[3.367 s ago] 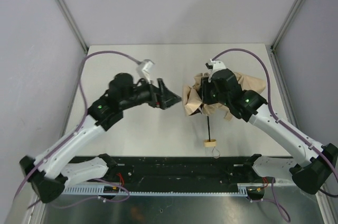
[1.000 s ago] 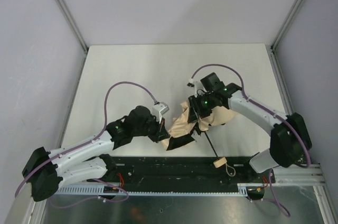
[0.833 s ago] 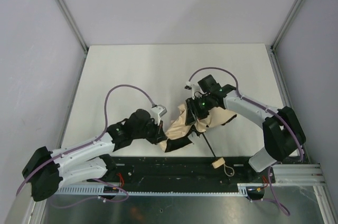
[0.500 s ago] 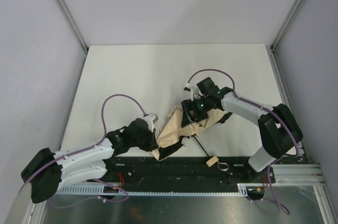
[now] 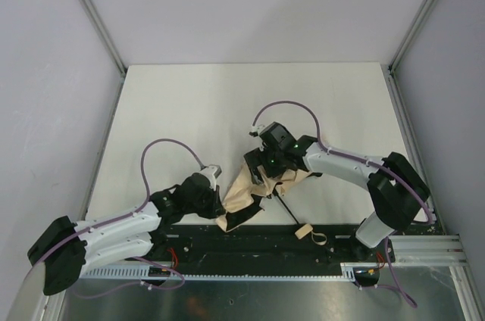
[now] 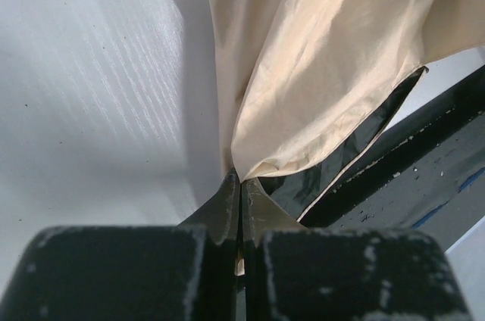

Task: Put away the umbrella

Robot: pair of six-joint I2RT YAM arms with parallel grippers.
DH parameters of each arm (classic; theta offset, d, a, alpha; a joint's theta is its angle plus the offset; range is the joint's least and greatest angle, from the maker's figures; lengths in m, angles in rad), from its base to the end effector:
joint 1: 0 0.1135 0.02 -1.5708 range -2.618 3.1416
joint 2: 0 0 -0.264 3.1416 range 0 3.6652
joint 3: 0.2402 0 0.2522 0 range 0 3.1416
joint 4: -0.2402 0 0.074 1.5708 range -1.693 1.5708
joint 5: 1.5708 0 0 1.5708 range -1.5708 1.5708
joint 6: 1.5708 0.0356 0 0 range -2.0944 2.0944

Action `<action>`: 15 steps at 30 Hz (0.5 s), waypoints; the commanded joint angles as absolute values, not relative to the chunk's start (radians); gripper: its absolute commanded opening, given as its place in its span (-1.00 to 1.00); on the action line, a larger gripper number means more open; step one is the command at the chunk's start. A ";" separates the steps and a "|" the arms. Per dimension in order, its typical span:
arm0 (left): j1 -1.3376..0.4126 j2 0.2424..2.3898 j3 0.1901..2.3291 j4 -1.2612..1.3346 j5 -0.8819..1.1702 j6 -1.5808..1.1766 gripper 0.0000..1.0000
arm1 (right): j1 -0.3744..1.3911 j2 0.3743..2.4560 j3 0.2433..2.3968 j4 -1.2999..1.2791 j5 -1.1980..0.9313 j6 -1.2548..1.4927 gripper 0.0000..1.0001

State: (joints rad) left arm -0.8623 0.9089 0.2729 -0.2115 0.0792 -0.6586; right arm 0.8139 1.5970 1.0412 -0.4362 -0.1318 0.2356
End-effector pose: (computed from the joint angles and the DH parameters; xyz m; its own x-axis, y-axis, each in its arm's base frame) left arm 0.1039 -0.1255 0.1424 -0.8699 0.0775 -0.4871 0.3271 0.8299 -0.4520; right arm 0.2208 0.2405 0.2076 -0.7387 -0.4450 -0.5062 -0.6146 0.7532 0.2347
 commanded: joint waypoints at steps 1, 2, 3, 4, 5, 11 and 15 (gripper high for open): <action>-0.859 0.898 0.262 -0.202 0.028 -0.689 -1.00 | 0.863 1.622 1.105 -0.491 0.066 0.227 0.99; -0.860 0.898 0.262 -0.202 0.024 -0.691 -1.00 | 0.882 1.641 1.106 -0.505 0.071 0.226 0.99; -0.859 0.899 0.263 -0.202 0.021 -0.690 -1.00 | 0.904 1.659 1.107 -0.517 0.074 0.228 0.99; -0.859 0.899 0.264 -0.202 0.018 -0.689 -1.00 | 0.926 1.681 1.107 -0.528 0.081 0.232 0.99; -0.860 0.899 0.264 -0.202 0.016 -0.688 -1.00 | 0.947 1.704 1.107 -0.541 0.084 0.236 0.99; -0.859 0.873 0.261 -0.202 -0.010 -0.704 -1.00 | 1.011 1.788 1.083 -0.547 0.074 0.236 0.96; -0.859 0.868 0.254 -0.202 -0.030 -0.711 -1.00 | 1.003 1.831 1.071 -0.550 0.086 0.218 0.56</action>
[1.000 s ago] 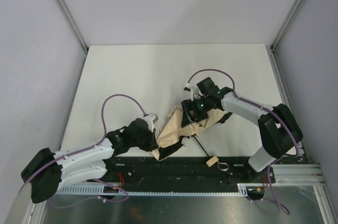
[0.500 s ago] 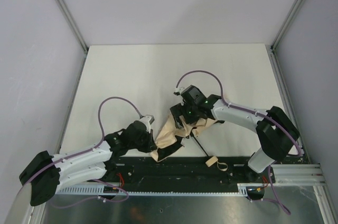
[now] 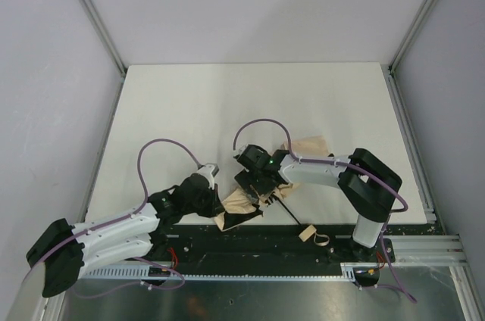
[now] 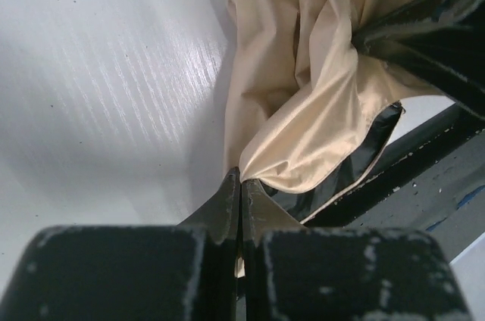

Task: Put away the umbrella

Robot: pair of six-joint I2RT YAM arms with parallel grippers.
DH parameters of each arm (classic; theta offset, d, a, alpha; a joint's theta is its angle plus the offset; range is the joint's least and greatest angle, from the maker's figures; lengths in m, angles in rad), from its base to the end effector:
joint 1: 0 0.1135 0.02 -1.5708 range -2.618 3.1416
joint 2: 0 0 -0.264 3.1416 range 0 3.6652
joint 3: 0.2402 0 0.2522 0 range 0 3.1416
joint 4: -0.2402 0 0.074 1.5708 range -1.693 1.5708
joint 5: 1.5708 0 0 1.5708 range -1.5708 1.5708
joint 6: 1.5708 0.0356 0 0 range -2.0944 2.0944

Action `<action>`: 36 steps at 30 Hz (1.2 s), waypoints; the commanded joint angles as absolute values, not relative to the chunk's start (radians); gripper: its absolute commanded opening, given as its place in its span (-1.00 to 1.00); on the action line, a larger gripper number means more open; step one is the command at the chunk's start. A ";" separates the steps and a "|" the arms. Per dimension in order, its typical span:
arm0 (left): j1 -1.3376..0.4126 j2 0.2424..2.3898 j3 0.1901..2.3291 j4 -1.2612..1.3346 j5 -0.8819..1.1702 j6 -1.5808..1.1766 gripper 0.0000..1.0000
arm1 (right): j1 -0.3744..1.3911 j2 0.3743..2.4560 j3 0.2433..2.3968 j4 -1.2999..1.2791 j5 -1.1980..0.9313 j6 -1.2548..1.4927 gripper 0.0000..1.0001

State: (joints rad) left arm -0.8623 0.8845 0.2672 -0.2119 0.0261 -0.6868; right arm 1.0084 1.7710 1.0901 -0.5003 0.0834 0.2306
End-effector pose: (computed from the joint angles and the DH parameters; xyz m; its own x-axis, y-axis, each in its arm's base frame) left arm 0.1042 -0.1230 0.1441 -0.8596 0.0290 -0.5101 0.2916 0.8477 -0.4432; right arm 0.1850 0.2879 0.1634 -0.6690 -0.6343 -0.3874 -0.6915 0.7222 0.0118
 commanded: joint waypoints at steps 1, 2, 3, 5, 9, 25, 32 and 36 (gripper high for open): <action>-0.860 0.870 0.252 -0.201 -0.030 -0.714 -1.00 | 1.001 1.832 1.060 -0.532 0.066 0.208 0.37; -0.859 0.870 0.250 -0.200 -0.030 -0.717 -1.00 | 0.999 1.830 1.046 -0.504 0.045 0.198 0.18; -0.860 0.871 0.247 -0.199 -0.029 -0.719 -1.00 | 0.998 1.827 1.035 -0.480 0.028 0.192 0.03; -0.860 0.872 0.245 -0.194 -0.026 -0.720 -1.00 | 0.990 1.819 1.015 -0.431 -0.039 0.182 -0.17; -0.859 0.867 0.244 -0.185 -0.031 -0.715 -1.00 | 0.945 1.770 0.969 -0.325 -0.200 0.160 -0.58; -0.846 1.039 0.391 -0.054 -0.150 -0.695 -1.00 | 0.613 1.371 0.949 -0.111 -0.842 0.401 -1.00; -0.701 1.186 0.611 -0.051 -0.063 -0.652 -0.69 | 0.544 1.311 0.965 -0.024 -1.004 0.589 -1.00; -0.649 1.153 0.644 -0.051 -0.016 -0.647 -0.13 | 0.464 1.277 1.000 -0.108 -1.012 0.552 -1.00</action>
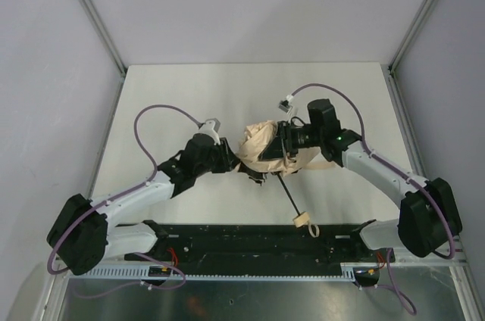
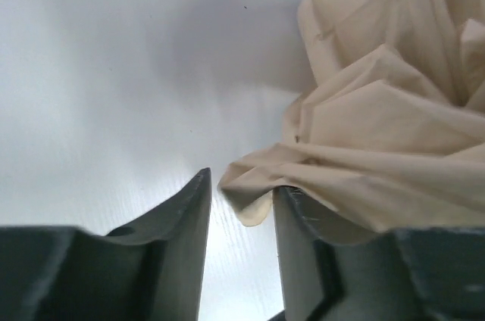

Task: Put away the umbrella

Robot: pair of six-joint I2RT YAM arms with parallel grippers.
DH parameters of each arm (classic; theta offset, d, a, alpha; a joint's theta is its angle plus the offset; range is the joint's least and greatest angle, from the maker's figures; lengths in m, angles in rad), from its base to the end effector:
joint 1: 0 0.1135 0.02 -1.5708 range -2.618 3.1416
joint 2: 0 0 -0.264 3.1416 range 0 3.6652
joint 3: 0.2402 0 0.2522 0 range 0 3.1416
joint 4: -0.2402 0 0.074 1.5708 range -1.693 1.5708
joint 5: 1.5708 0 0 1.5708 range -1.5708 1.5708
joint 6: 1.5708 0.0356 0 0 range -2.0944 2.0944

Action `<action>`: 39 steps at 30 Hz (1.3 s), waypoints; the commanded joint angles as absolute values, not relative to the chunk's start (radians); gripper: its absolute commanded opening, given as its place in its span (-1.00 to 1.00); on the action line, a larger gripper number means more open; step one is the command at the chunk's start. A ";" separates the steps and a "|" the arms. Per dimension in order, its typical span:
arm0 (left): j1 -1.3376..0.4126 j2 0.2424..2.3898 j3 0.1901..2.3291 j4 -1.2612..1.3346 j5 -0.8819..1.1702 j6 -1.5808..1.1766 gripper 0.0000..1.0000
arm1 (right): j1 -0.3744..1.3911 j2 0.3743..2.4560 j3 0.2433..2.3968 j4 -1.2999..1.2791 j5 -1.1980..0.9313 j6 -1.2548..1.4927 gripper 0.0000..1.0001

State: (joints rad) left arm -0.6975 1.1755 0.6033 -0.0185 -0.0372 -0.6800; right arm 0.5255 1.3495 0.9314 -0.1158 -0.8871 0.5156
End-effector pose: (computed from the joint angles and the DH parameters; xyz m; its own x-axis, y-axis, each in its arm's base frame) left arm 0.1908 -0.1581 0.2139 -0.7206 -0.2159 -0.6588 0.2123 0.8359 -0.5061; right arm 0.2399 0.1710 0.2773 -0.8239 -0.1177 -0.5544 -0.5609 0.3100 0.7677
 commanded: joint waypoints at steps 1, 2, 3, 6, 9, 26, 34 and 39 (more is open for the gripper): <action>-0.647 1.139 0.649 -0.051 0.007 -0.636 0.00 | 0.439 1.272 1.017 -0.148 -1.003 0.525 -1.00; -0.644 1.123 0.653 -0.051 0.029 -0.625 0.12 | 0.414 1.271 1.041 -0.195 -0.986 0.490 -1.00; -0.640 1.100 0.652 -0.051 0.053 -0.617 0.22 | 0.386 1.272 1.075 -0.262 -0.941 0.439 -1.00; -0.617 1.017 0.641 -0.056 0.135 -0.595 0.54 | 0.274 1.296 1.194 -0.418 -0.823 0.329 -1.00; -0.574 0.914 0.635 -0.075 0.207 -0.569 0.86 | 0.130 1.328 1.321 -0.487 -0.700 0.274 -1.00; -0.492 0.573 0.591 -0.225 0.126 -0.598 0.95 | 0.401 1.660 1.693 -0.065 0.856 -0.591 -1.00; -0.479 0.526 0.563 -0.269 0.074 -0.655 0.94 | 0.710 1.860 1.431 0.324 1.141 -0.868 -1.00; -0.479 0.464 0.551 -0.296 0.055 -0.658 0.94 | 0.881 1.992 1.378 0.136 1.130 -0.711 -1.00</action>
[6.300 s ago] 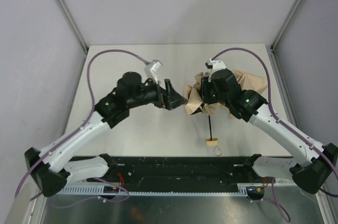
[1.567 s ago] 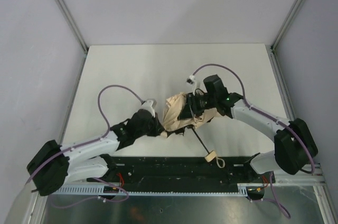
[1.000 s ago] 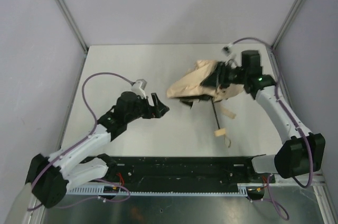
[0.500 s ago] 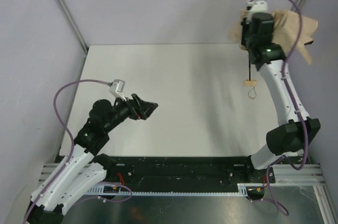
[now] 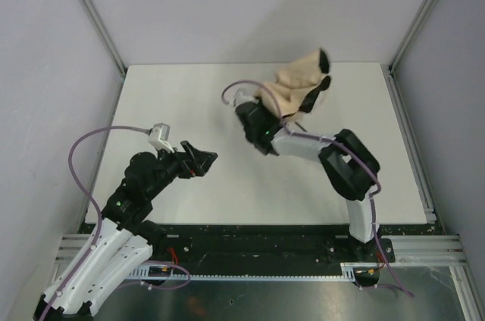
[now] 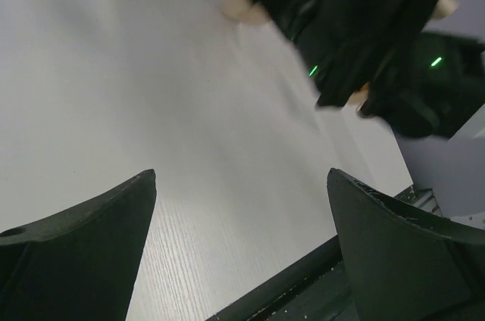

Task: Put away the umbrella

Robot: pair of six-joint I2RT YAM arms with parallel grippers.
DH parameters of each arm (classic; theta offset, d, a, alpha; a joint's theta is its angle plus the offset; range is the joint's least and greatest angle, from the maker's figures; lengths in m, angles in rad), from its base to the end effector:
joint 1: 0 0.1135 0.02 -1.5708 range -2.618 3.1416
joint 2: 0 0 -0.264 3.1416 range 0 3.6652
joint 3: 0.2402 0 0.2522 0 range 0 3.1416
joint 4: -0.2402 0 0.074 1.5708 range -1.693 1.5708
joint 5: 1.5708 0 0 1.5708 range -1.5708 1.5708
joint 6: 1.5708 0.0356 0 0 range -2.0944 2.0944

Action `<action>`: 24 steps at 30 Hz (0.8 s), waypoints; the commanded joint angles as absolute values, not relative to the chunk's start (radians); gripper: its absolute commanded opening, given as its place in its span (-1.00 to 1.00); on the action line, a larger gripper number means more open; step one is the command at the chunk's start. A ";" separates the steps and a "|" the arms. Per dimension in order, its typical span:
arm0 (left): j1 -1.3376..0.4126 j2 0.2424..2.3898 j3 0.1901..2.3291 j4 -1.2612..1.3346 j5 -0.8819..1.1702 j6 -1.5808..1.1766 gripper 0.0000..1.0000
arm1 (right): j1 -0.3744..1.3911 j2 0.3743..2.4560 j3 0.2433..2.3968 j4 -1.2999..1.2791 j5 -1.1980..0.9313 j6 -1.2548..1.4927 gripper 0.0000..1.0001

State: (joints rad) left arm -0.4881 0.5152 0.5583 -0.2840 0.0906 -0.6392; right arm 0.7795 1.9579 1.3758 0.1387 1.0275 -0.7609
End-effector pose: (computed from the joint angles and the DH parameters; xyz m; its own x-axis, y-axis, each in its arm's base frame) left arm 0.1210 -0.0679 0.2880 -0.4940 -0.4103 -0.7665 0.3114 0.7396 -0.5966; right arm 0.3349 0.2881 0.2338 -0.3497 -0.8467 -0.4009 -0.0753 0.4520 -0.8889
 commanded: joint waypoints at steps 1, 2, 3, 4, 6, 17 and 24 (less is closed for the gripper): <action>-0.479 0.453 0.545 -0.302 0.050 -0.660 0.94 | 0.909 2.015 1.376 0.072 1.113 -0.660 -1.00; -0.479 0.441 0.538 -0.308 0.047 -0.664 0.94 | 0.934 2.034 1.376 -0.004 1.091 -0.605 -1.00; -0.479 0.432 0.531 -0.315 0.044 -0.668 0.94 | 0.953 2.050 1.375 -0.080 1.063 -0.538 -1.00; -0.479 0.421 0.524 -0.322 0.044 -0.671 0.93 | 0.971 2.060 1.376 -0.154 1.020 -0.473 -1.00; -0.479 0.403 0.509 -0.335 0.048 -0.676 0.93 | 0.996 2.073 1.376 -0.289 0.915 -0.350 -1.00; -0.477 0.310 0.457 -0.414 0.058 -0.756 0.86 | 0.997 2.121 1.373 -0.603 0.049 -0.154 -1.00; -0.476 0.388 0.416 -0.475 0.093 -0.955 0.89 | 0.936 2.197 1.377 -0.667 -0.325 -0.174 -1.00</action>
